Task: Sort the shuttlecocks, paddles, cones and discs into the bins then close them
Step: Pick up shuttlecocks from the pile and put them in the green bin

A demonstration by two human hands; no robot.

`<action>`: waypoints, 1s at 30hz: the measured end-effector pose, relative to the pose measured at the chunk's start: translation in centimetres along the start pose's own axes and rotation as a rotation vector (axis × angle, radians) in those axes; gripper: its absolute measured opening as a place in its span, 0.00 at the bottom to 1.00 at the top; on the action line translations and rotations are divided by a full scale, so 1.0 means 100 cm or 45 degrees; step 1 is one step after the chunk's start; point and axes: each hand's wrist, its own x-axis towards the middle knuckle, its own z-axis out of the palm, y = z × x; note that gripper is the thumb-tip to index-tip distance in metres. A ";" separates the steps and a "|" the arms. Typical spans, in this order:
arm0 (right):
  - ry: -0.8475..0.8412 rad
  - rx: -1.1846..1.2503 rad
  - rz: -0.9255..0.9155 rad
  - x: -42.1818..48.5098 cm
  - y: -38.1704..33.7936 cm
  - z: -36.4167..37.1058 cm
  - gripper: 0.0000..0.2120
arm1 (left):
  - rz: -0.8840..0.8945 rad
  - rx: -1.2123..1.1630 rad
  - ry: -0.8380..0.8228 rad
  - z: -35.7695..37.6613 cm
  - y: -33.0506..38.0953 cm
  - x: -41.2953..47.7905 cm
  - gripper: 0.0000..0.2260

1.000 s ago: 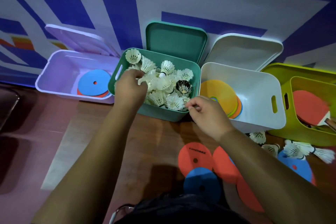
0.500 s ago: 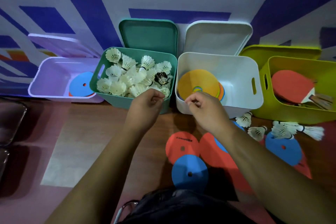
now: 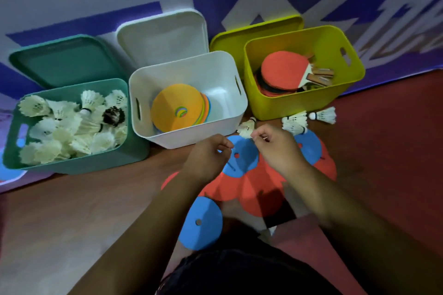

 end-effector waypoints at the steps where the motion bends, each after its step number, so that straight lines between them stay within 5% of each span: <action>1: 0.038 0.005 0.041 -0.001 0.013 -0.009 0.05 | -0.005 0.020 -0.031 0.014 0.004 0.005 0.07; 11: 0.112 0.003 0.272 0.002 0.116 -0.070 0.06 | -0.046 0.495 -0.146 0.104 0.035 0.060 0.16; 16: 0.071 0.024 0.334 0.022 0.148 -0.086 0.06 | 0.165 0.659 -0.045 0.136 0.037 0.076 0.16; 23: -0.095 -0.232 0.163 0.058 0.154 -0.097 0.22 | 0.065 1.025 -0.211 0.150 0.040 0.080 0.24; 30: -0.323 -0.388 -0.103 0.075 0.160 -0.078 0.34 | 0.132 0.752 -0.029 0.144 0.030 0.072 0.26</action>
